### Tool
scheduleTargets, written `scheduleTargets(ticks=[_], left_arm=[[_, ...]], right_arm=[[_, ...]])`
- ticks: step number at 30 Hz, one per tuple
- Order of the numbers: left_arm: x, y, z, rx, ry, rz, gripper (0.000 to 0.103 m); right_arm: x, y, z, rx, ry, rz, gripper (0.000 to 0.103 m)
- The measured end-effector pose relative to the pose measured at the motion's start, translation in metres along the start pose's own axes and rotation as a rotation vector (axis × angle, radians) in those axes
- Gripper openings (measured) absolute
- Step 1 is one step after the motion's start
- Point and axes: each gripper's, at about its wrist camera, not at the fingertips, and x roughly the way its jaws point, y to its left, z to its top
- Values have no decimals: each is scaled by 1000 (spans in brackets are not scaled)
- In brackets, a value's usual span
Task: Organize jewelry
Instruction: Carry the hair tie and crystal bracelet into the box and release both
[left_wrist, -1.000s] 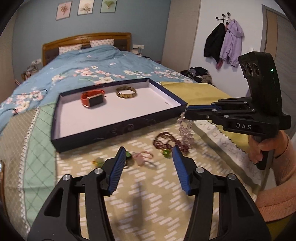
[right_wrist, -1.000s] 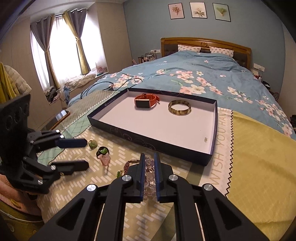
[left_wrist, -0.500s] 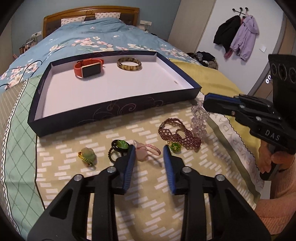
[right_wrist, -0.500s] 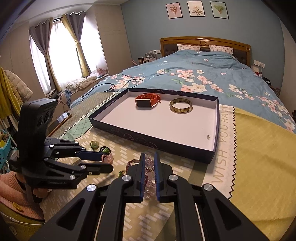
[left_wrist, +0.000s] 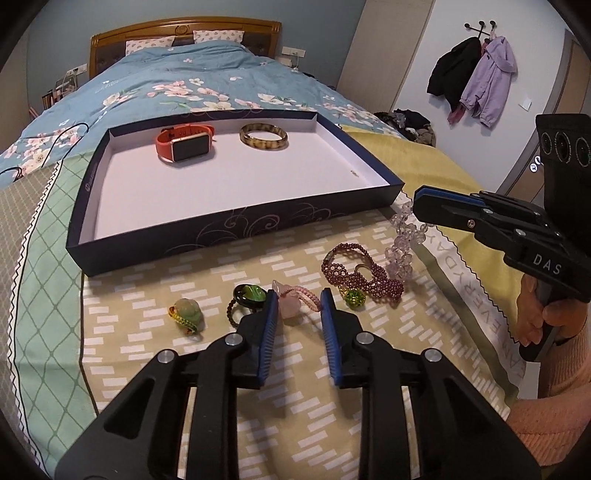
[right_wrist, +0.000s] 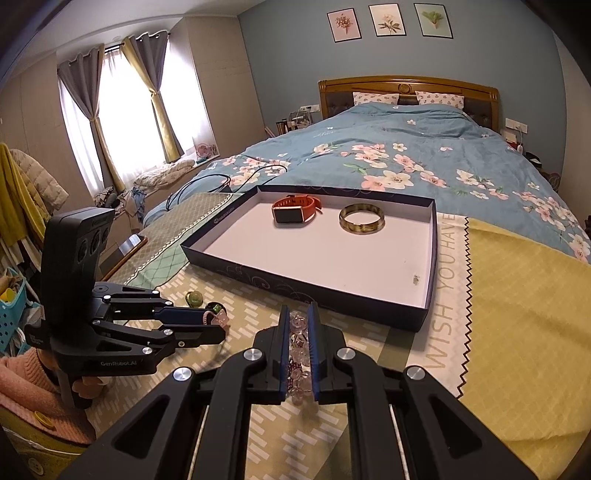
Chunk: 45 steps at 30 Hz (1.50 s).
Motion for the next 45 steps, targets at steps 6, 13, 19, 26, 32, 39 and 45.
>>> scheduleTargets(ticks=[6,13,19,26,32,39,45], left_arm=[[-15,-2,2,9,-37,0,24],[-31,-2,11,26,-83,7,24],[-39,4,23,36,-107,37,24],[-39,12,42,56,-129,75,24],[-32,23,57,56,-127,90,24],[-22,37,70,55,-115,119,24],[-9,46,79,56,-93,143,24]], right_arm=[[-4,1,6,5,-18,10,8],[-12,3,20,3,-58,20,8],[-14,5,41,-18,-97,18,8],[-5,0,65,-22,-121,17,8],[10,-9,83,-2,-126,8,8],[38,-24,94,43,-102,-5,8],[59,-34,98,78,-76,-5,8]])
